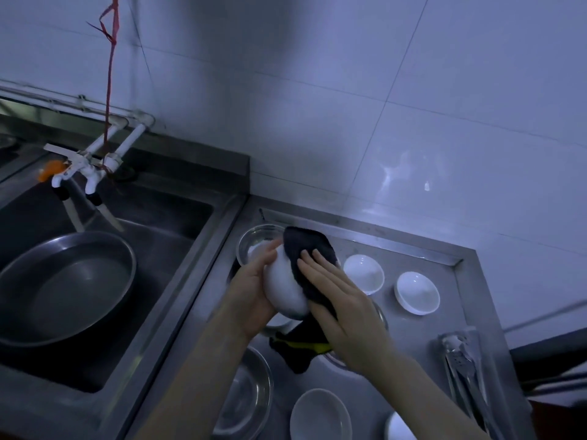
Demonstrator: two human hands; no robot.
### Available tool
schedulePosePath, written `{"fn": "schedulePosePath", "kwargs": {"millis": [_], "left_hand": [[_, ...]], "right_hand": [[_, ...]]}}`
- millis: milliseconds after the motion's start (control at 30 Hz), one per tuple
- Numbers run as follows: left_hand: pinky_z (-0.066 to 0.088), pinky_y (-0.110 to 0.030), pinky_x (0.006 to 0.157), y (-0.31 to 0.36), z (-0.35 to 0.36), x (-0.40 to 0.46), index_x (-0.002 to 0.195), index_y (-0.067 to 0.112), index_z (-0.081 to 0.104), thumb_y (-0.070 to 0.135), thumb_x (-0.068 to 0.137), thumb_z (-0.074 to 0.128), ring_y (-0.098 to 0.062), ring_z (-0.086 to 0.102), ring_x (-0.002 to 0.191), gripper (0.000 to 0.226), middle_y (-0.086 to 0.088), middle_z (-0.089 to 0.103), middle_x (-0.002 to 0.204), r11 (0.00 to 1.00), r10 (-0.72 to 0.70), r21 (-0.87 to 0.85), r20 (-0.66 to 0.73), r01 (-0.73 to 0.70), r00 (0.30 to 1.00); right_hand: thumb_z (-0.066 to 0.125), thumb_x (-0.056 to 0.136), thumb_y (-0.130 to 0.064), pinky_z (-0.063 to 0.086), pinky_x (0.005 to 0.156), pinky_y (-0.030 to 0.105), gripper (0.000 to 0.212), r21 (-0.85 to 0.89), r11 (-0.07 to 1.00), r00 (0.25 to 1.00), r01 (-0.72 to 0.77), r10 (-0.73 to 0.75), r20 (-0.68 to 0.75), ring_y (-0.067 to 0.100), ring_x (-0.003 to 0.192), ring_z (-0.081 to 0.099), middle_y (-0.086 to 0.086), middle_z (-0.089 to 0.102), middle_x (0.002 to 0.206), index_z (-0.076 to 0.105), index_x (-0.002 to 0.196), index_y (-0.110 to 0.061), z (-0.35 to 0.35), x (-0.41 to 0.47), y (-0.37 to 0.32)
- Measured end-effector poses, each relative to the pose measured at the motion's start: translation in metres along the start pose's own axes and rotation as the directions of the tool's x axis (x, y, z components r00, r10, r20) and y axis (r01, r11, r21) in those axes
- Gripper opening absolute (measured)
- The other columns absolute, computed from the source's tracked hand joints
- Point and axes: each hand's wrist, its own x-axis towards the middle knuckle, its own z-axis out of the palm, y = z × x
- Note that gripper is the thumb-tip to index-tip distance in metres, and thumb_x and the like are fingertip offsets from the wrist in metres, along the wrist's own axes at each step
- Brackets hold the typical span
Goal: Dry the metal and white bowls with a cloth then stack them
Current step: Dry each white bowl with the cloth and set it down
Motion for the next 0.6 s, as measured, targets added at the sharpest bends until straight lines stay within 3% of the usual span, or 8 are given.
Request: {"fn": "schedulePosePath", "kwargs": {"millis": [200,267,367,500,600], "left_hand": [[0.049,-0.051,0.096,-0.001,-0.004,0.011,0.142,0.015,0.049,0.02,0.102,0.043,-0.039,0.054,0.125,0.041,-0.019,0.059,0.136,0.995,0.024,-0.092,-0.068,-0.03,0.997],[0.049,-0.052,0.097,-0.004,-0.005,0.014,0.142,0.016,0.049,0.02,0.101,0.045,-0.039,0.055,0.125,0.041,-0.019,0.058,0.136,0.996,0.032,-0.083,-0.075,-0.039,0.997],[0.05,-0.049,0.098,-0.01,-0.01,0.016,0.144,0.016,0.047,0.019,0.102,0.043,-0.036,0.058,0.124,0.042,-0.018,0.058,0.137,1.0,-0.01,-0.025,-0.02,0.009,1.0],[0.048,-0.046,0.103,-0.013,-0.009,0.017,0.139,0.014,0.052,0.01,0.099,0.038,-0.032,0.06,0.123,0.043,-0.014,0.063,0.133,0.993,-0.022,0.114,0.113,0.009,0.993],[0.048,-0.051,0.101,-0.013,-0.01,0.019,0.139,0.015,0.053,0.011,0.097,0.042,-0.036,0.059,0.12,0.043,-0.017,0.061,0.134,0.999,-0.01,0.035,0.077,0.007,0.997]], "right_hand": [[0.047,0.087,-0.017,0.017,0.108,0.005,0.057,0.148,0.959,0.962,-0.242,0.257,-0.096,-0.011,0.139,0.02,-0.035,0.026,0.145,0.039,0.14,-0.036,0.01,0.007,0.002],[0.047,0.088,-0.02,0.018,0.105,0.001,0.053,0.094,0.969,0.959,-0.227,0.24,-0.151,-0.01,0.139,0.022,-0.037,0.026,0.142,0.041,0.139,-0.036,0.018,-0.004,-0.007],[0.045,0.088,-0.021,0.018,0.111,0.008,0.054,0.053,0.983,0.973,-0.174,0.18,-0.145,-0.006,0.141,0.022,-0.036,0.028,0.143,0.042,0.14,-0.033,0.02,-0.003,-0.012],[0.048,0.083,-0.01,0.017,0.115,0.016,0.061,0.27,0.897,0.929,-0.35,0.37,-0.025,-0.008,0.139,0.023,-0.024,0.037,0.147,0.047,0.136,-0.038,0.01,0.023,0.003],[0.049,0.088,0.001,0.031,0.102,0.006,0.054,0.42,0.776,0.863,-0.47,0.504,0.035,-0.01,0.122,0.045,-0.02,0.054,0.134,0.056,0.13,-0.034,-0.006,0.033,0.005]]}}
